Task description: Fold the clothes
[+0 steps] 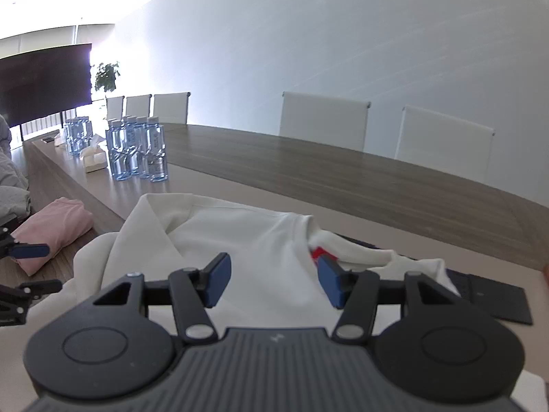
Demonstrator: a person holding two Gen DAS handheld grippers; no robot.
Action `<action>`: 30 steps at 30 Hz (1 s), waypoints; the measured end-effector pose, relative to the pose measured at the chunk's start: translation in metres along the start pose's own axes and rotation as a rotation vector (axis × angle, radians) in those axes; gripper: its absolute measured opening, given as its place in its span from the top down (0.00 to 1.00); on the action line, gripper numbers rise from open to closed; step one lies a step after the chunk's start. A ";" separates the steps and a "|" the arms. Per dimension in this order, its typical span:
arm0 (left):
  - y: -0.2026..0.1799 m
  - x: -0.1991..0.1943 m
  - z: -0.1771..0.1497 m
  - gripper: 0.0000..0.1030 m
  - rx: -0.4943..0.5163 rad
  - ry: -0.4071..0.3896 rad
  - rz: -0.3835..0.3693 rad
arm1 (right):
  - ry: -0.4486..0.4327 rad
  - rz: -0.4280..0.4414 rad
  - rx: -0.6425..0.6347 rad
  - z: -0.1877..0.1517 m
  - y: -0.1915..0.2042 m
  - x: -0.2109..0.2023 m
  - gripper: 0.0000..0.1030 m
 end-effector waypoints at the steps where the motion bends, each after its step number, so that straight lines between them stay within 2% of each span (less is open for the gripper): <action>1: 0.005 0.008 -0.003 0.52 0.009 -0.005 0.014 | 0.015 0.035 -0.022 0.002 0.014 0.015 0.40; 2: 0.010 0.017 -0.006 0.52 0.017 -0.011 0.027 | 0.031 0.070 -0.044 0.004 0.028 0.029 0.40; 5: 0.019 0.025 -0.011 0.52 -0.052 -0.026 0.009 | 0.077 0.175 -0.111 0.009 0.069 0.073 0.40; 9: 0.023 0.028 -0.014 0.52 -0.138 -0.042 0.001 | 0.120 0.261 -0.171 0.010 0.128 0.112 0.41; 13: 0.020 0.026 -0.015 0.52 -0.184 -0.054 -0.009 | 0.128 0.270 -0.225 0.007 0.167 0.126 0.44; 14: 0.020 0.026 -0.015 0.52 -0.189 -0.049 -0.012 | 0.129 0.254 -0.238 0.006 0.172 0.130 0.52; 15: 0.021 0.028 -0.016 0.52 -0.200 -0.040 -0.018 | 0.129 0.232 -0.244 0.004 0.175 0.133 0.88; 16: 0.022 0.030 -0.016 0.51 -0.211 -0.031 -0.024 | 0.130 0.209 -0.246 0.001 0.177 0.136 1.00; 19: 0.026 0.034 -0.019 0.49 -0.247 -0.006 -0.029 | 0.069 0.100 -0.233 0.011 0.170 0.144 1.00; 21: 0.025 0.033 -0.019 0.48 -0.258 0.000 -0.033 | 0.051 0.015 -0.187 0.023 0.152 0.149 1.00; 23: 0.027 0.033 -0.020 0.47 -0.274 -0.001 -0.041 | 0.078 0.033 -0.103 0.030 0.131 0.149 1.00; 24: 0.027 0.033 -0.020 0.46 -0.282 -0.002 -0.045 | 0.094 0.050 -0.058 0.033 0.121 0.149 0.95; 25: 0.029 0.032 -0.020 0.45 -0.294 -0.001 -0.046 | 0.122 0.133 -0.021 0.033 0.116 0.146 0.89; 26: 0.030 0.033 -0.021 0.43 -0.305 0.002 -0.048 | 0.155 0.242 0.013 0.033 0.112 0.142 0.78; 27: 0.031 0.033 -0.021 0.43 -0.314 0.004 -0.050 | 0.182 0.335 0.027 0.031 0.112 0.138 0.47; 28: 0.033 0.035 -0.021 0.43 -0.320 0.007 -0.055 | 0.190 0.380 0.019 0.031 0.113 0.134 0.28; 30: 0.034 0.037 -0.022 0.43 -0.325 0.013 -0.061 | 0.196 0.418 -0.008 0.030 0.118 0.134 0.26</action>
Point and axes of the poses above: each gripper's, at about its wrist camera, not at the fingertips, and x roughly the way its jaws point, y to its left, z to its top, the point moved 9 cm from there along x, roughly the way its jaws point, and after that the axes turned 9 degrees about -z, right-handed, at the moved point
